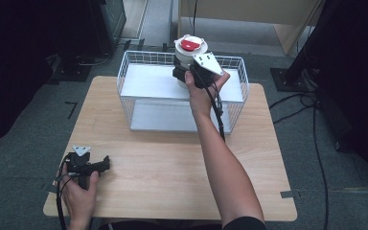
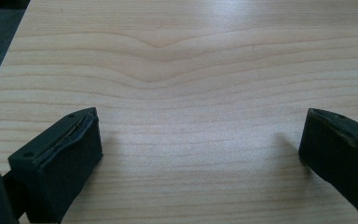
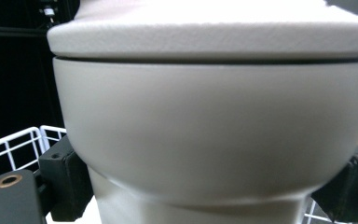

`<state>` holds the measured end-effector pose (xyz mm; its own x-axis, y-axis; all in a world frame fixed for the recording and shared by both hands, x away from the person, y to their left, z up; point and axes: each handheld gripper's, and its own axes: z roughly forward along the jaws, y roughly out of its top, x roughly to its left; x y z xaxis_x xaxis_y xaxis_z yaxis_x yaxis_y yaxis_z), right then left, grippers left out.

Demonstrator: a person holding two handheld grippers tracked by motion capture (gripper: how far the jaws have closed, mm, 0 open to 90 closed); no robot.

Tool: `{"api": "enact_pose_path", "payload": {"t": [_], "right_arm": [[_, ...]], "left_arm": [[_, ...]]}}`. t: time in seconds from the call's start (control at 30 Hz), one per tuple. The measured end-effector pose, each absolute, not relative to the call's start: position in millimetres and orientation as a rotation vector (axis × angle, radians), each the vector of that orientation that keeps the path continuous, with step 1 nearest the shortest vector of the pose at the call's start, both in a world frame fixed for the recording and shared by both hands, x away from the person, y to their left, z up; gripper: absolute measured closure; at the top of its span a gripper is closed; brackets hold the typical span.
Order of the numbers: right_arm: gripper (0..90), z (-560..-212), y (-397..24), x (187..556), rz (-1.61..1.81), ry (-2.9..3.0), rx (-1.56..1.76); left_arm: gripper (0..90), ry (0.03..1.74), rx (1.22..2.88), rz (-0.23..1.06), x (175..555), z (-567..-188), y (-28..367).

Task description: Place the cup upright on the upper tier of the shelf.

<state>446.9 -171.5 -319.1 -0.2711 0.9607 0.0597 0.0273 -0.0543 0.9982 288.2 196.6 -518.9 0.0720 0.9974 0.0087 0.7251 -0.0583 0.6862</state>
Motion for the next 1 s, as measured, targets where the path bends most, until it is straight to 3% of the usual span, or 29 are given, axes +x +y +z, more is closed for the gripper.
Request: {"api": "enact_pose_path", "payload": {"t": [1.0], "right_arm": [[4.4,-316.3,-175.0,441.2,1.445,1.426,1.116]], "left_arm": [[0.0,1.705,1.839,0.687,288.2,-518.9,196.6]]}}
